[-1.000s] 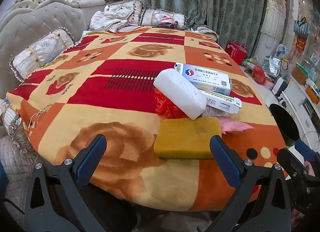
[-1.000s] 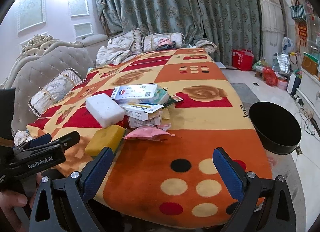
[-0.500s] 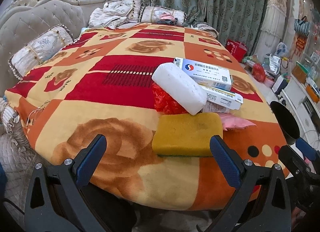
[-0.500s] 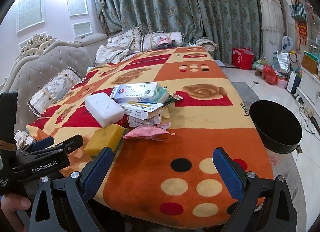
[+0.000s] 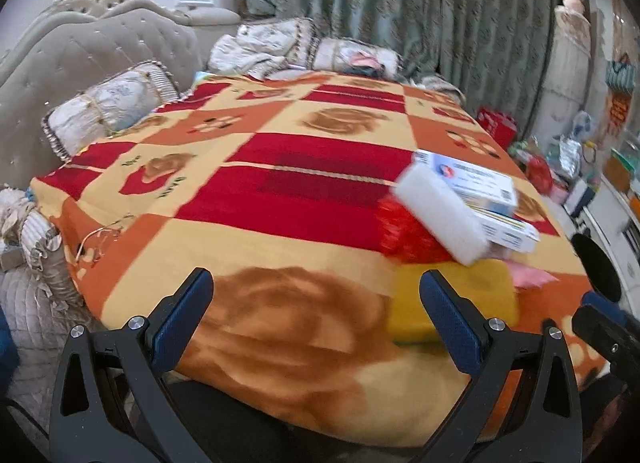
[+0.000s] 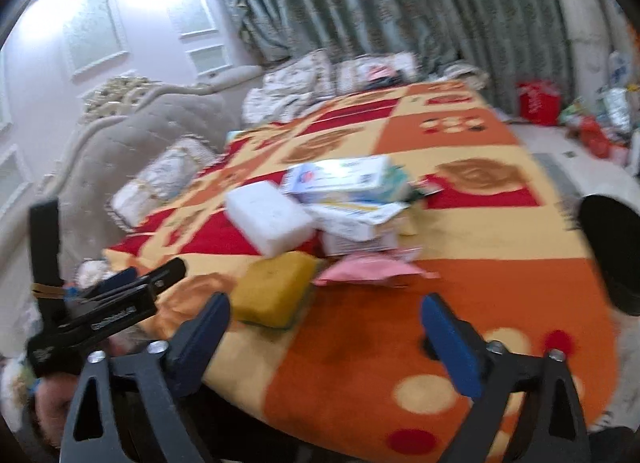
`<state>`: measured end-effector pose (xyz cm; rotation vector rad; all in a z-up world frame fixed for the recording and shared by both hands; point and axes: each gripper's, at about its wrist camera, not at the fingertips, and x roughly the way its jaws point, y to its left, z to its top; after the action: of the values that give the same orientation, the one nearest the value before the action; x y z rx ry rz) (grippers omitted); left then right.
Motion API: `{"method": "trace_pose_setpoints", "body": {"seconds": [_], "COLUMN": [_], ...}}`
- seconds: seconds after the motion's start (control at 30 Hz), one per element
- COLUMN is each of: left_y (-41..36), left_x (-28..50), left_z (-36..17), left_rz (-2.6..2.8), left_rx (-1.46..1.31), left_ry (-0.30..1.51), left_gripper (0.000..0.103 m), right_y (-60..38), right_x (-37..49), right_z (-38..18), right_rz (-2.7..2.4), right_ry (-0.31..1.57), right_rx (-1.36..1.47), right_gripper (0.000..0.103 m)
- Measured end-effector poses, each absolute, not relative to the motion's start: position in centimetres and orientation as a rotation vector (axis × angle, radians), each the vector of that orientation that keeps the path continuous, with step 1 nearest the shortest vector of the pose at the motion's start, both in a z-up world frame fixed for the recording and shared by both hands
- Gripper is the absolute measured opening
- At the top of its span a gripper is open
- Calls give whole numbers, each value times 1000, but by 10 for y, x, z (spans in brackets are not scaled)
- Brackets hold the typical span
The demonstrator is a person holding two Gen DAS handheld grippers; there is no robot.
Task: Collect trash
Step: 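Move the right gripper to the yellow-green sponge and close on it, then lift the sponge with the right gripper while the left gripper closes on the white foam block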
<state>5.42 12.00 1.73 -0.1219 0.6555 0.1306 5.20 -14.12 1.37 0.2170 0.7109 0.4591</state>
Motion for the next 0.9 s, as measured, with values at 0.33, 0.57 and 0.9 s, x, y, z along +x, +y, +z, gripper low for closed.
{"method": "trace_pose_setpoints", "body": {"seconds": [0.33, 0.57, 0.9], "left_y": [147, 147, 117], "left_x": [57, 58, 71], "left_z": [-5, -7, -1], "left_rz": [178, 169, -14], "left_rx": [-177, -189, -178], "left_ry": [634, 647, 648], "left_gripper": [102, 102, 102], "right_y": [-100, -102, -149], "right_x": [90, 100, 60], "right_z": [-24, -33, -5], "right_rz": [613, 593, 561], "right_ry": [816, 855, 765], "right_rx": [315, 381, 337], "right_gripper": [62, 34, 31]}}
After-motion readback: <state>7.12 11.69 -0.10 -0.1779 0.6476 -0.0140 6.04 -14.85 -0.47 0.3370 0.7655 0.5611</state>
